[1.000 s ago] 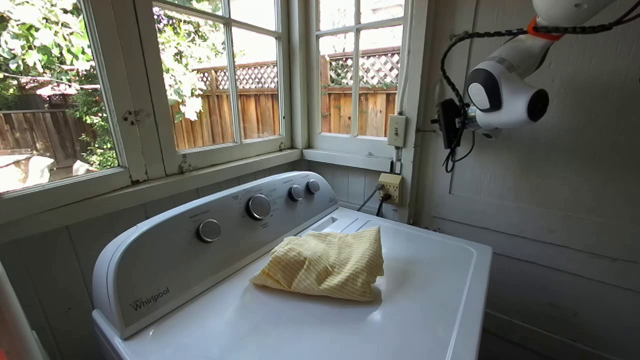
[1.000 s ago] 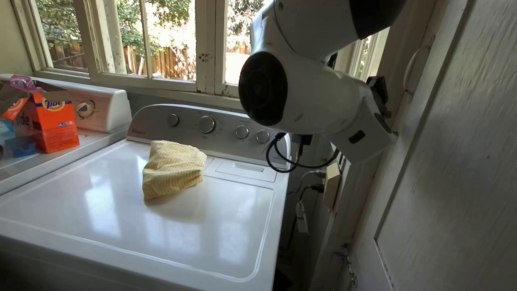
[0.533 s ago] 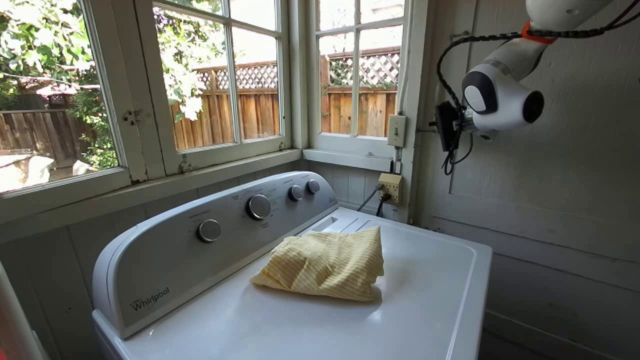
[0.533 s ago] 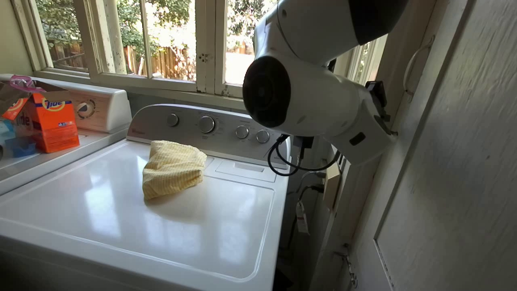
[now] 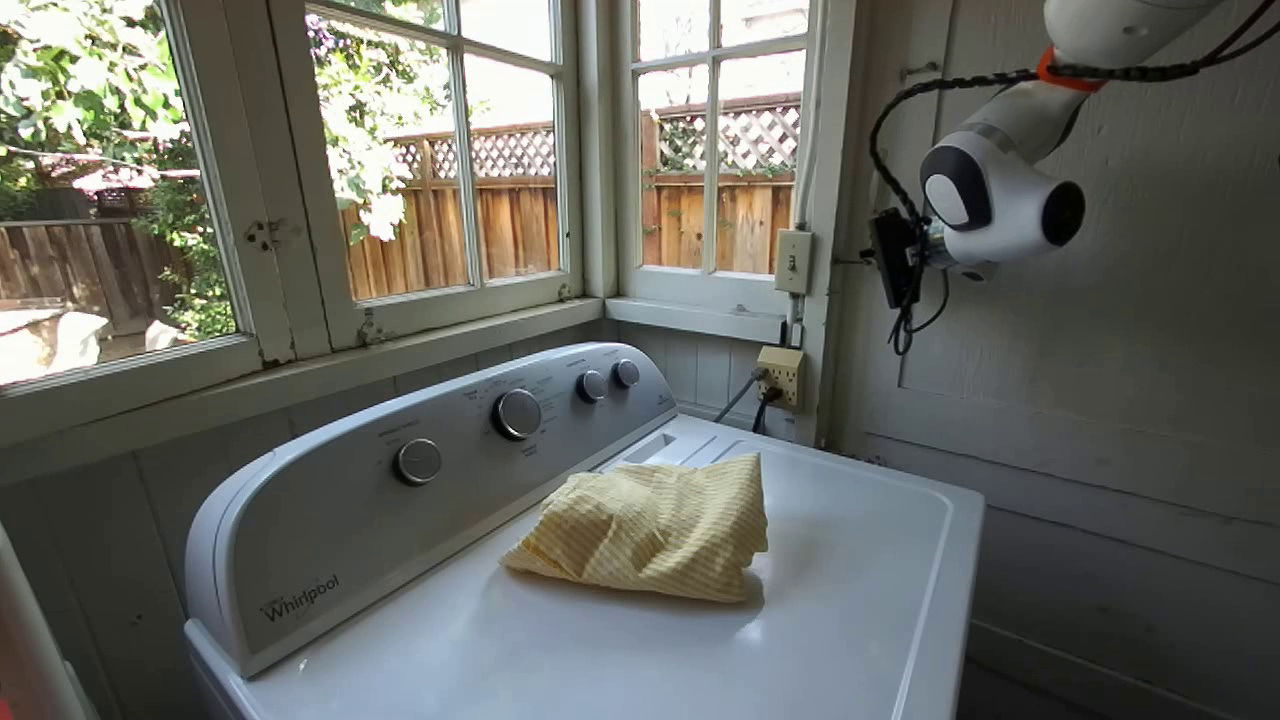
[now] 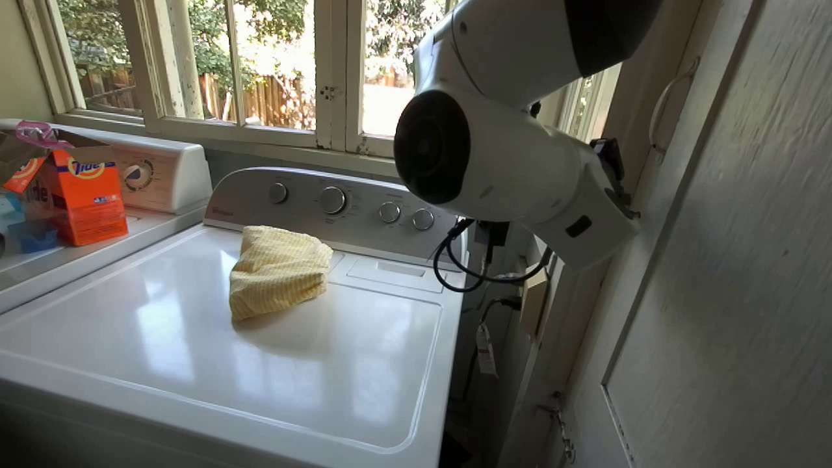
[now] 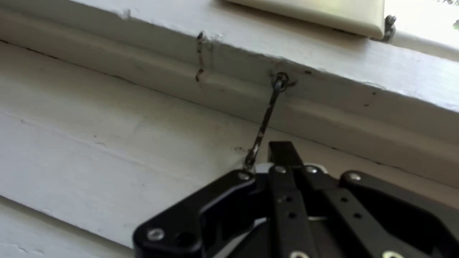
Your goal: Unlatch the hook on the door
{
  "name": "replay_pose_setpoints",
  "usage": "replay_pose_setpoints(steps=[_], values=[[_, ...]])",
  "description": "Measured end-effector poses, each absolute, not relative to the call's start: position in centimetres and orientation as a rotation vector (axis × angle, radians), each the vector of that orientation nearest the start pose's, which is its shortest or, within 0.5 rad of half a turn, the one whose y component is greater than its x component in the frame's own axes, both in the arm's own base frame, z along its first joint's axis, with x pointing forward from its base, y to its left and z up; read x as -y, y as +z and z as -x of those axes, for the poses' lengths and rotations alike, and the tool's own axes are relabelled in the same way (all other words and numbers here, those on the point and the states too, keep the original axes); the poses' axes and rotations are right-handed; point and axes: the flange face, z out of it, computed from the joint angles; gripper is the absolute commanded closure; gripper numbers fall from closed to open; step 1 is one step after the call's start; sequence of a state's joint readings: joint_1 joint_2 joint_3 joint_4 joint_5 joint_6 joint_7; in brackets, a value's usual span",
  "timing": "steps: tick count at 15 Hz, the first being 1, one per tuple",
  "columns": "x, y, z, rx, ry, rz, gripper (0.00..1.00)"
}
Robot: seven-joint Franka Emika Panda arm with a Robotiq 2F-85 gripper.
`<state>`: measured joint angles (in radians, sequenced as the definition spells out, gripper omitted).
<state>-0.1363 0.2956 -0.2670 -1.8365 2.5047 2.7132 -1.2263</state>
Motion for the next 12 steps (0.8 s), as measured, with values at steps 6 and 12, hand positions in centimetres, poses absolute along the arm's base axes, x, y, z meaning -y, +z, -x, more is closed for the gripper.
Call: replay_pose_setpoints(steps=[6,12], values=[[26.0,38.9,-57.5,-1.413,-1.369,1.564,1.00],[25.6,38.6,-57.1,-1.452,-1.349,1.635,1.00]])
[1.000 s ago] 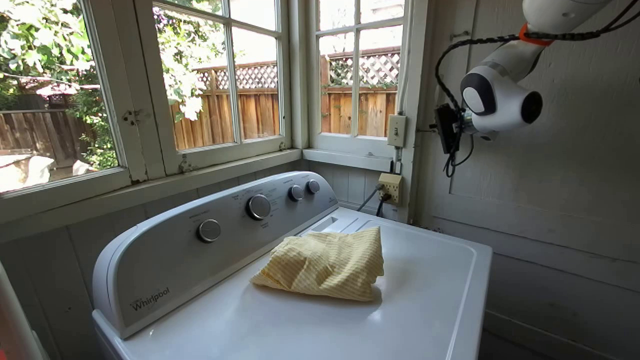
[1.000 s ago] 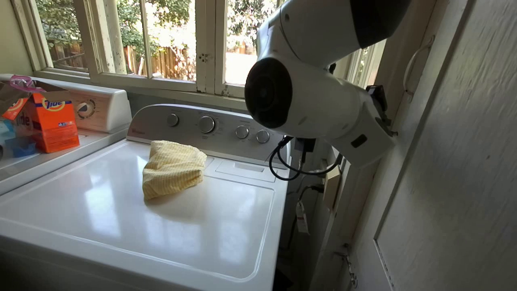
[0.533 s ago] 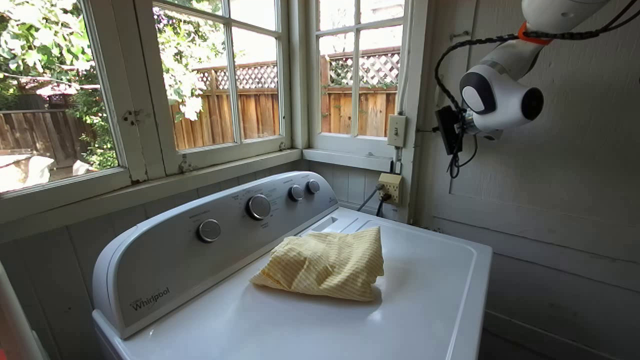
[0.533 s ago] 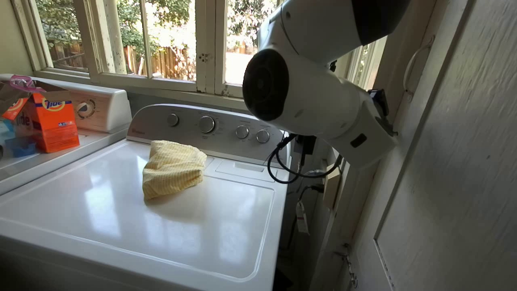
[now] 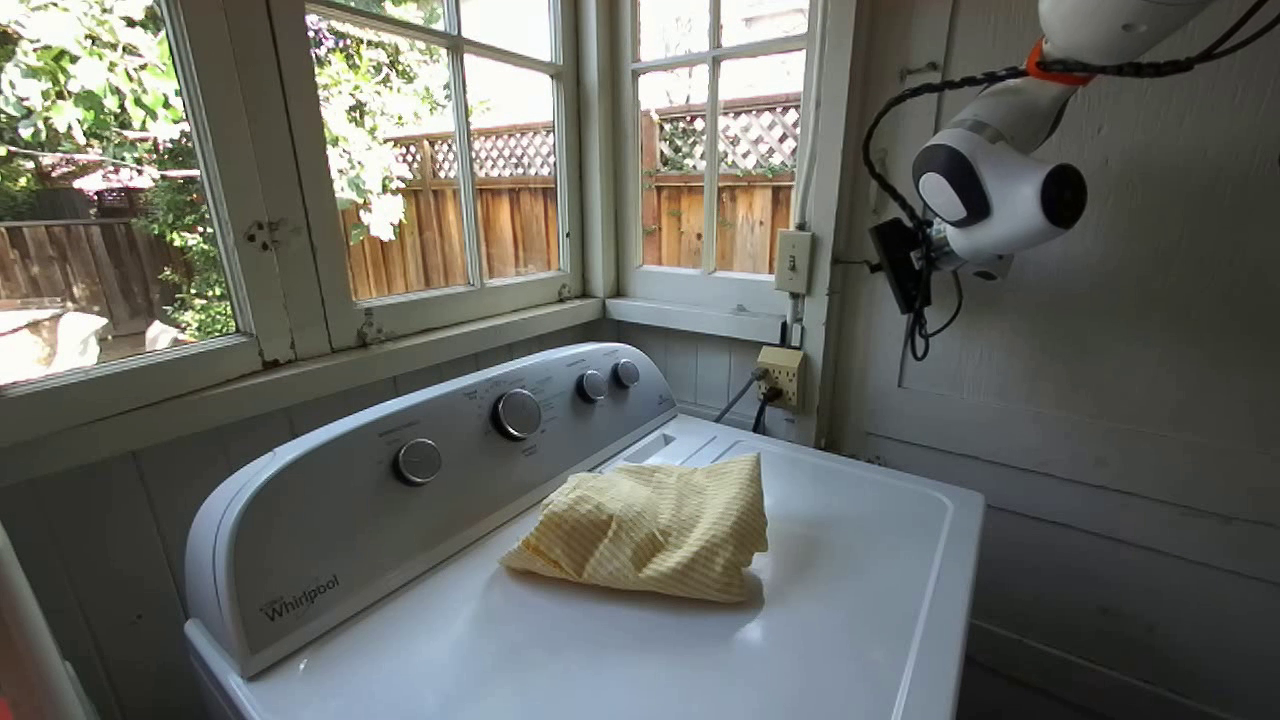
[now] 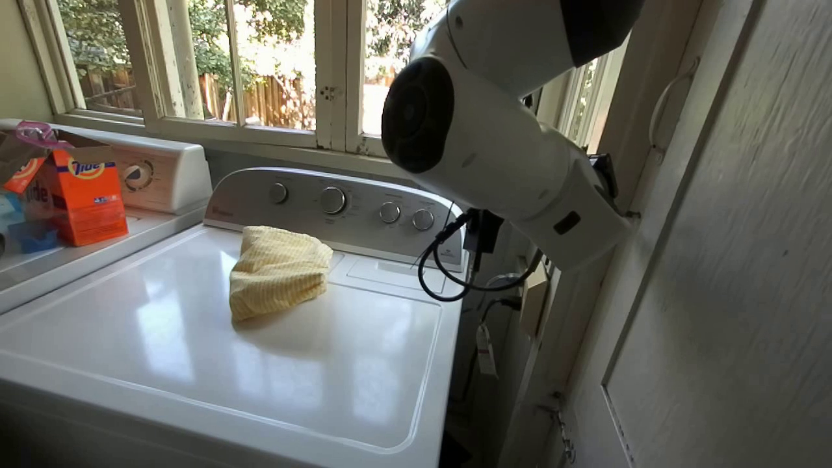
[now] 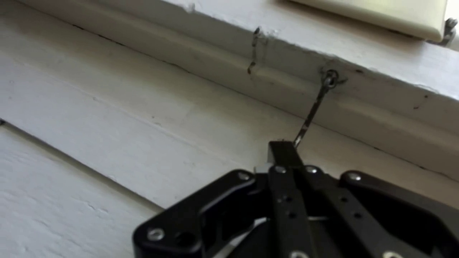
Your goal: Unlatch the hook on the door
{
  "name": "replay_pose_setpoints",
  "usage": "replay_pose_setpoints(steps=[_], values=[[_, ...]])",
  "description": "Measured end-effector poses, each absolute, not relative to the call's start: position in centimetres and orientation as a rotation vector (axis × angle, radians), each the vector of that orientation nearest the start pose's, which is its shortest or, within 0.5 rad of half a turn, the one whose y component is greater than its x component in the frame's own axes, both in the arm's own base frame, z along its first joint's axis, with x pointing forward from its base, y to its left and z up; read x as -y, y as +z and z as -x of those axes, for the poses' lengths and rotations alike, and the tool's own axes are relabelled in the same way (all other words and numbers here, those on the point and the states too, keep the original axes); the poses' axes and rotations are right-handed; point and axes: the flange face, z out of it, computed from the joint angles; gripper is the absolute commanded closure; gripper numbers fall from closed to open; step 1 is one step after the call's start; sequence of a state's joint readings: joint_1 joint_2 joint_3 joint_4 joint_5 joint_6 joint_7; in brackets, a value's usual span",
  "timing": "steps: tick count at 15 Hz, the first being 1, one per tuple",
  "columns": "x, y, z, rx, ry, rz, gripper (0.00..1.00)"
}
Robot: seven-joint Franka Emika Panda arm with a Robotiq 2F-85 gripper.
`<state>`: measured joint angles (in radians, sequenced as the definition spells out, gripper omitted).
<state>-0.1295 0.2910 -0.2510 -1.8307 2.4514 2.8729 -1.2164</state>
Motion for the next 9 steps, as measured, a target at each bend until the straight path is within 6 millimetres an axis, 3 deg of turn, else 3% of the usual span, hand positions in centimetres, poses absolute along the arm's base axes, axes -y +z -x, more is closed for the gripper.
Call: replay_pose_setpoints(steps=[5,9], values=[[25.3,39.0,-57.0,-1.457,-1.339,1.650,1.00],[24.6,40.7,-56.1,-1.537,-1.310,1.660,1.00]])
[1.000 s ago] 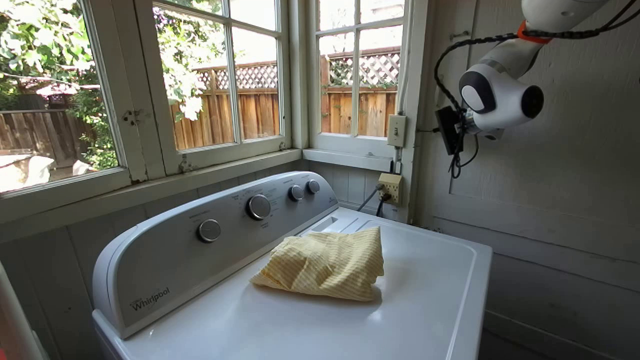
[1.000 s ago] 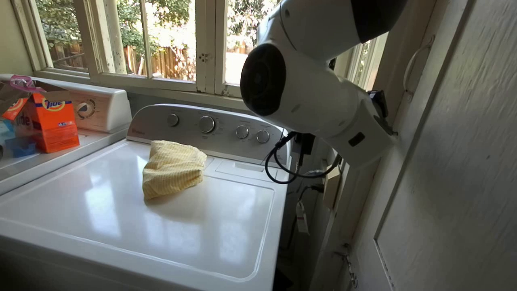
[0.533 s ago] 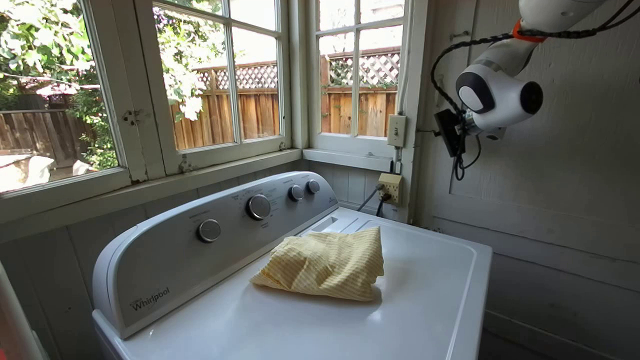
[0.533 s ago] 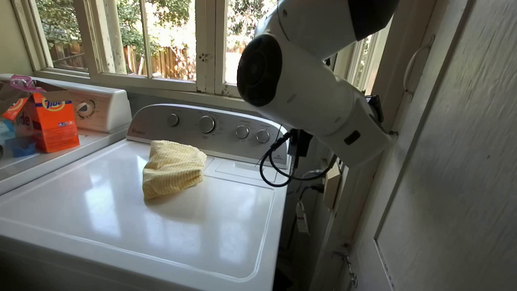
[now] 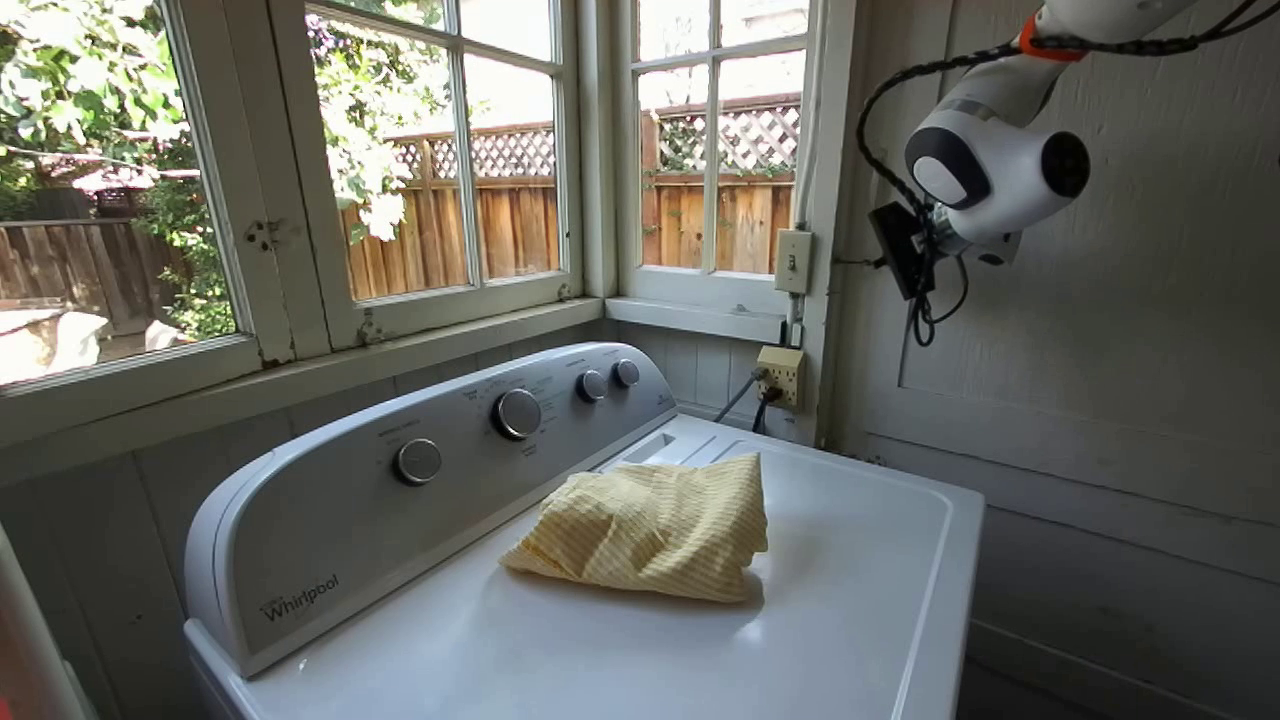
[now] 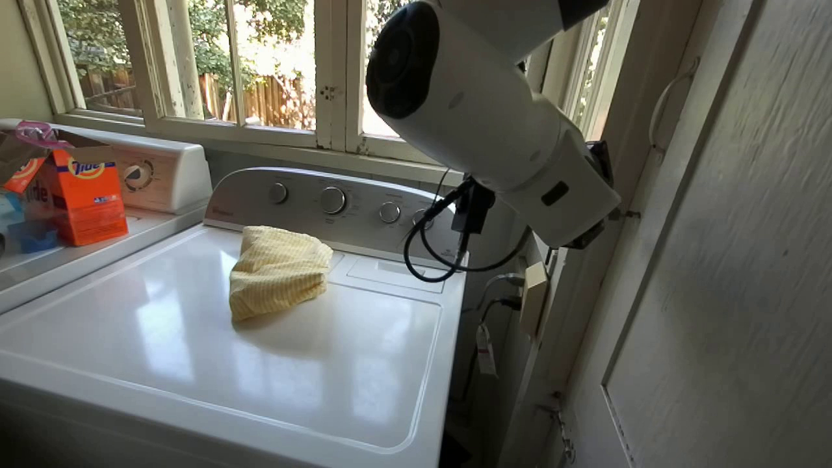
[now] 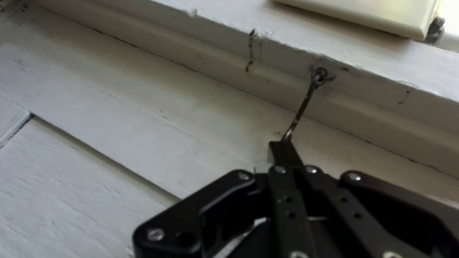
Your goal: Unlatch the hook on the door
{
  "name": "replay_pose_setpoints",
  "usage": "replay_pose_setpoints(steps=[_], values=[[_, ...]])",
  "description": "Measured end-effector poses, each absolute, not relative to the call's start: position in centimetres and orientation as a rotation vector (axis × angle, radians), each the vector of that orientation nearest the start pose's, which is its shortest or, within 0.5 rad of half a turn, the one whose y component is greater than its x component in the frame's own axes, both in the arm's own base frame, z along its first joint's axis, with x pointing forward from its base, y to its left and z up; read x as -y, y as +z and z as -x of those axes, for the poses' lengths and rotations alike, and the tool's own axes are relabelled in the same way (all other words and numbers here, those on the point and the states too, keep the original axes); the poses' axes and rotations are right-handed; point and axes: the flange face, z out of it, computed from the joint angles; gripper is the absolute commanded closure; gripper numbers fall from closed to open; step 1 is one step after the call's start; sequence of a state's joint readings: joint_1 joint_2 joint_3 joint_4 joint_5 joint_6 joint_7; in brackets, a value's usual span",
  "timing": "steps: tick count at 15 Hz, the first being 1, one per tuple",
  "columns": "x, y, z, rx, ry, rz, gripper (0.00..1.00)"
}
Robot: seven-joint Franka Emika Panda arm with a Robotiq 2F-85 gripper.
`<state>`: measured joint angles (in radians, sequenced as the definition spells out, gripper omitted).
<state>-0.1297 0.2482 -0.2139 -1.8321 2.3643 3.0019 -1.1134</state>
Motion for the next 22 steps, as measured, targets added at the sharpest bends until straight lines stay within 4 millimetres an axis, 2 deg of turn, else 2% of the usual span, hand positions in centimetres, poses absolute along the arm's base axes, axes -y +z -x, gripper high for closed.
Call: replay_pose_setpoints(steps=[3,6,11,16,22], values=[[23.5,42.0,-55.7,-1.598,-1.282,1.671,1.00],[22.3,42.8,-56.5,-1.560,-1.252,1.718,1.00],[22.1,43.0,-57.0,-1.438,-1.258,1.962,1.00],[23.5,40.9,-53.8,-1.370,-1.234,2.256,1.00],[26.4,39.6,-49.6,-1.366,-1.170,2.474,0.99]])
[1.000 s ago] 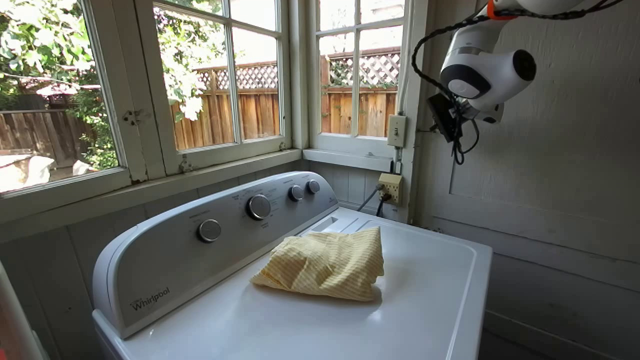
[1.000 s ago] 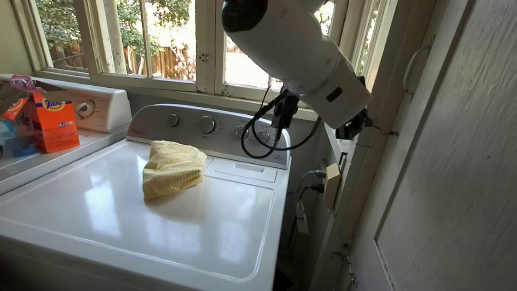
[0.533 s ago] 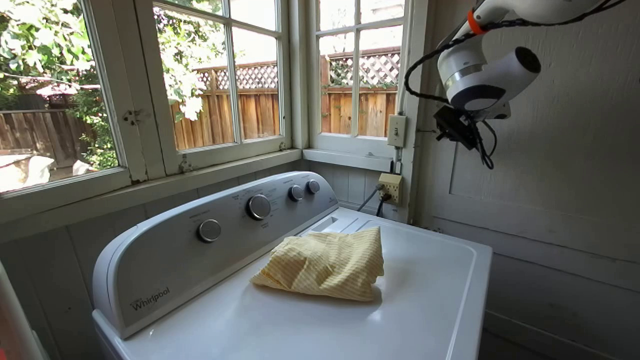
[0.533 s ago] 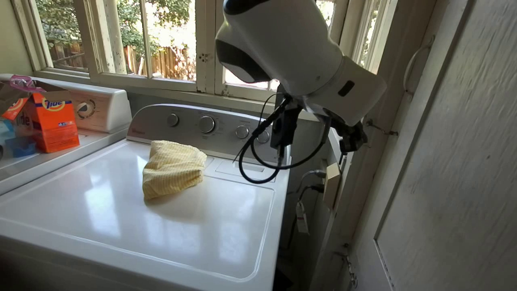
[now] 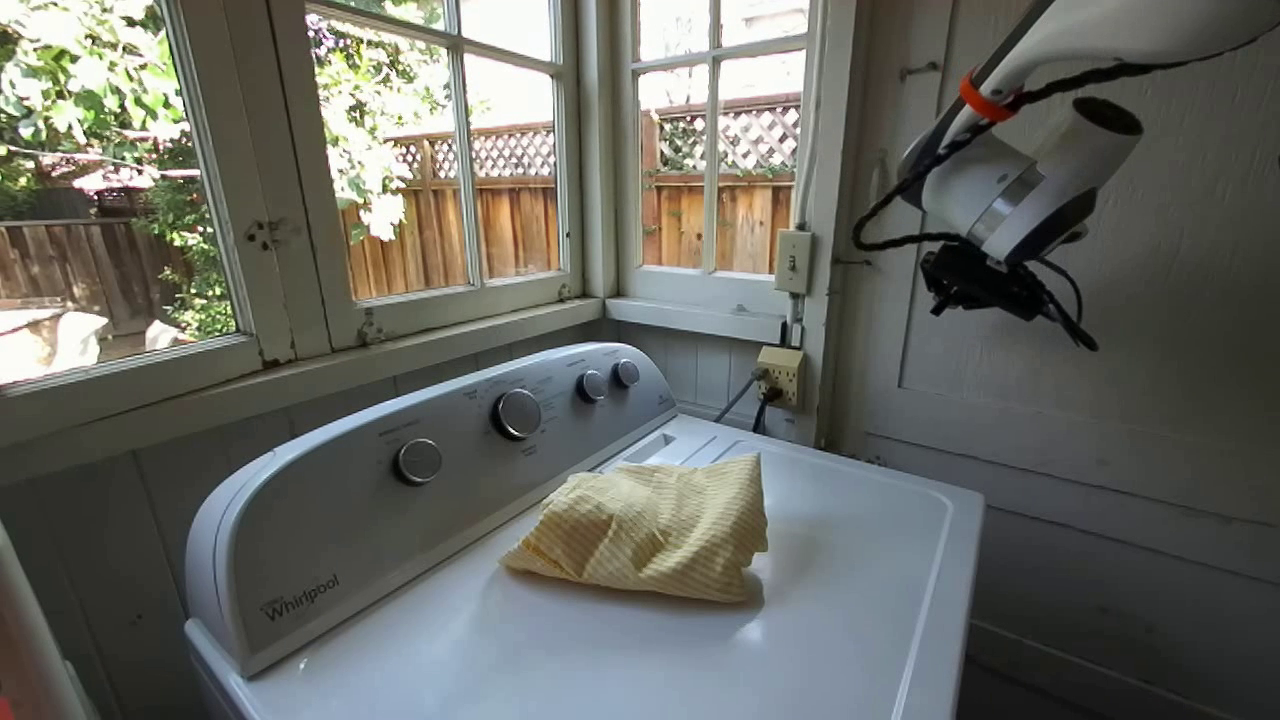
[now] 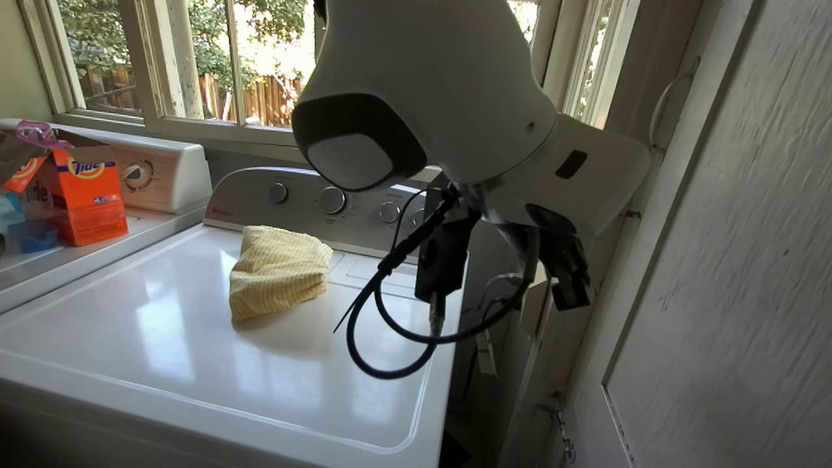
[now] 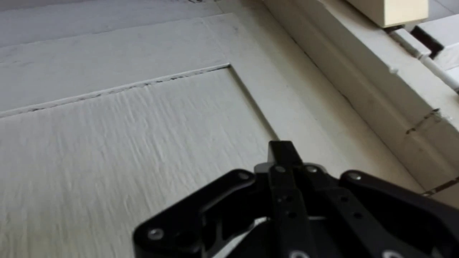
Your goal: Unlatch the hook on the door
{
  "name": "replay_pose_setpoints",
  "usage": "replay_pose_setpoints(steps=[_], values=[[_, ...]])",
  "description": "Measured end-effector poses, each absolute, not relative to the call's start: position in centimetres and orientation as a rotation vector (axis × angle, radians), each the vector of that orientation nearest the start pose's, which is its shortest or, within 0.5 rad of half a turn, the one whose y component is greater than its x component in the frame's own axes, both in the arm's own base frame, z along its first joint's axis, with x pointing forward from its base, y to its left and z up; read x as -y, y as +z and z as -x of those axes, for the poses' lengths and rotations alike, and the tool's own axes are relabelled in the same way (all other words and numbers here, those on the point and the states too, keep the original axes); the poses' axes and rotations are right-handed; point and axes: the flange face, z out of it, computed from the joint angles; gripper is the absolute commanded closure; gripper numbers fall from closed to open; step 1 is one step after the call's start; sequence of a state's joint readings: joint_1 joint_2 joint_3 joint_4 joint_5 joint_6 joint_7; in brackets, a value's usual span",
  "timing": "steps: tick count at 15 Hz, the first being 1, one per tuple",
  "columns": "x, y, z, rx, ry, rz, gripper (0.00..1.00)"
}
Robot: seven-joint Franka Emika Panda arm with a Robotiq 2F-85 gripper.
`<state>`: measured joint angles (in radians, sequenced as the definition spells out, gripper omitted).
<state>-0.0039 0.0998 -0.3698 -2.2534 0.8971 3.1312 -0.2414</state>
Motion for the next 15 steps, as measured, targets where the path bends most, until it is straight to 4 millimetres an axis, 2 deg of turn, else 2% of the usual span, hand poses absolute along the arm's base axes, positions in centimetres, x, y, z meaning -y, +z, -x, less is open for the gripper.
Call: replay_pose_setpoints(steps=[3,10,15], values=[[28.1,39.0,-48.6,-1.375,-1.119,2.535,0.99],[28.1,39.4,-48.8,-1.356,-1.159,2.560,1.00],[28.7,40.1,-49.0,-1.156,-1.192,2.770,1.00]])
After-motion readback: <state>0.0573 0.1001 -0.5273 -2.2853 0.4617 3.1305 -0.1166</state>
